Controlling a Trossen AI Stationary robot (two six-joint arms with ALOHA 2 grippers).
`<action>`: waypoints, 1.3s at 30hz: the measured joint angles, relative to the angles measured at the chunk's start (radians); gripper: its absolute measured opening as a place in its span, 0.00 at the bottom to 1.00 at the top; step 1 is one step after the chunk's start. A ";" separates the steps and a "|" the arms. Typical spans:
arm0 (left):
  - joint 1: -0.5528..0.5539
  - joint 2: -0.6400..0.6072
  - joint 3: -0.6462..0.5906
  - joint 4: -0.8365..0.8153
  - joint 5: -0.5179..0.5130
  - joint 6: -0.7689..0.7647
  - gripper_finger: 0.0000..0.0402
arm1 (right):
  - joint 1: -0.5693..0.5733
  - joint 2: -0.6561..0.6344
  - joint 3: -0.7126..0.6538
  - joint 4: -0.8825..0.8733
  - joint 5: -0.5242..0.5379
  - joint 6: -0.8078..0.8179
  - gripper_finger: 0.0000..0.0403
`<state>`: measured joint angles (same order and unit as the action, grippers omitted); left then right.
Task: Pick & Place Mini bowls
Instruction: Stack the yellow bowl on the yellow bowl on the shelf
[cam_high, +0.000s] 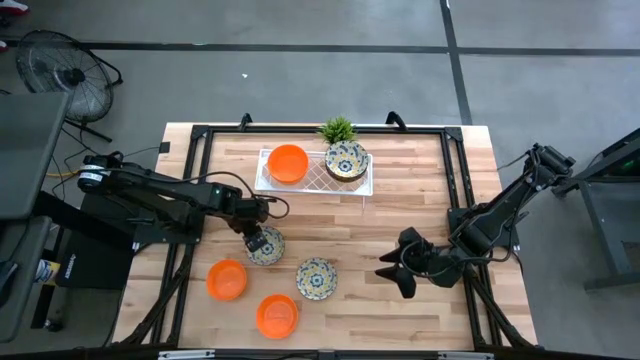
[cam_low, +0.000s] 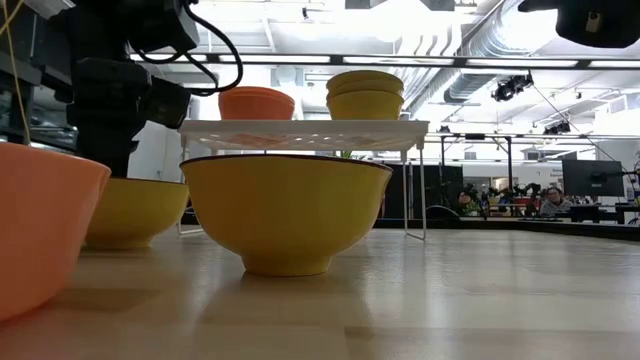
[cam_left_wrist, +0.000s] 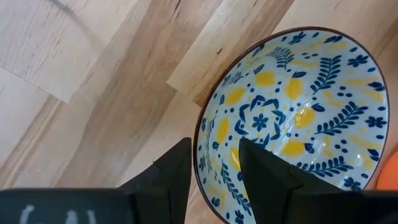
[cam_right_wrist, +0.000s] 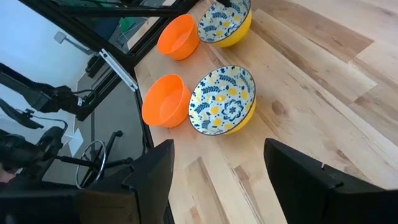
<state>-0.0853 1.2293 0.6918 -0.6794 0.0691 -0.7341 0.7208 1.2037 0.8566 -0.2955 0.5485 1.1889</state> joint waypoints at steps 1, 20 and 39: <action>0.000 0.000 0.000 0.000 0.000 0.000 0.32 | 0.000 0.000 0.000 0.000 -0.004 0.000 0.59; 0.000 0.000 0.000 0.006 0.015 -0.026 0.32 | 0.000 0.000 0.000 0.000 -0.022 0.000 0.59; -0.048 0.108 0.000 0.002 -0.008 -0.009 0.32 | 0.000 0.000 -0.003 -0.013 0.004 0.016 0.59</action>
<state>-0.1330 1.3377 0.6916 -0.6772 0.0615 -0.7428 0.7208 1.2041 0.8536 -0.3086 0.5525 1.2047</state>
